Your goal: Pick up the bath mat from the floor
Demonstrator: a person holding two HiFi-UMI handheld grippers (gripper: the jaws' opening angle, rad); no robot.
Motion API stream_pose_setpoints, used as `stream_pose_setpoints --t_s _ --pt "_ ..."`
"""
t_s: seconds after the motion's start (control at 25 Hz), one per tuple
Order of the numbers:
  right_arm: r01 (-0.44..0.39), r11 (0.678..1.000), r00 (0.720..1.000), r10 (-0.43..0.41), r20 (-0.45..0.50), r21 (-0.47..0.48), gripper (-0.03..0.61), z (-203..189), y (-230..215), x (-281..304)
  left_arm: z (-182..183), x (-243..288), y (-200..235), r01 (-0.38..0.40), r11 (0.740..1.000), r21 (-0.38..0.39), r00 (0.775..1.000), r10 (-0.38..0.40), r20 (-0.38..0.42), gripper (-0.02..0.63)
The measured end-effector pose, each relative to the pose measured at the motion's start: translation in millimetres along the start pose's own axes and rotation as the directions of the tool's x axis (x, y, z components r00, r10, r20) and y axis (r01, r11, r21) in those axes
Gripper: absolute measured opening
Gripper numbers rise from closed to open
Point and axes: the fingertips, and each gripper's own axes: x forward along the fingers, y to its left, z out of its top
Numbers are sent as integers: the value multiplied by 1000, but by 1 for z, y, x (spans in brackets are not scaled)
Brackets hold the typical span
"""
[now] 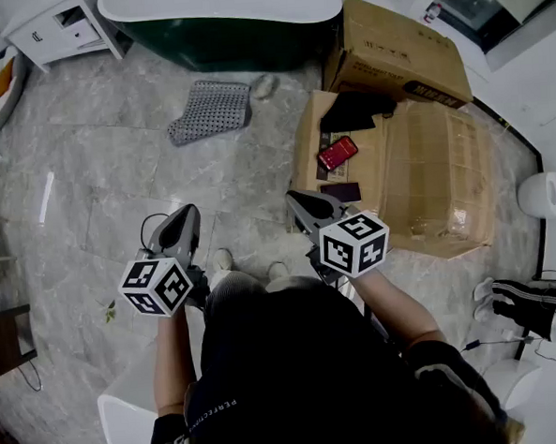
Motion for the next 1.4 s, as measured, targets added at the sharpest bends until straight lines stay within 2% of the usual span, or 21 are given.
stream_pose_setpoints --t_s 0.2,0.4,0.6,0.8,0.88,1.12,1.4 --pt "25 1000 1000 -25 11 12 -3 11 13 29 12 -4 34 -2 1000 13 999 3 -33 5" --pt "30 997 998 -34 45 76 -2 20 24 60 30 -6 68 29 999 29 999 -28 -36 5" --pt "44 996 998 -47 43 76 -2 27 46 96 46 -10 107 33 996 86 998 -28 -52 3" --pt "39 994 998 -44 43 99 -2 26 63 127 50 -17 132 110 993 40 991 -106 -79 5" --pt "53 993 997 -58 44 109 -2 24 65 136 49 -20 142 134 989 54 988 -129 -89 5" --pt "121 983 992 -124 10 137 -2 20 57 158 44 -8 170 127 987 95 984 -113 -134 5" --pt "171 980 984 -175 28 104 -2 47 22 190 71 40 191 95 991 93 993 -88 -76 5"
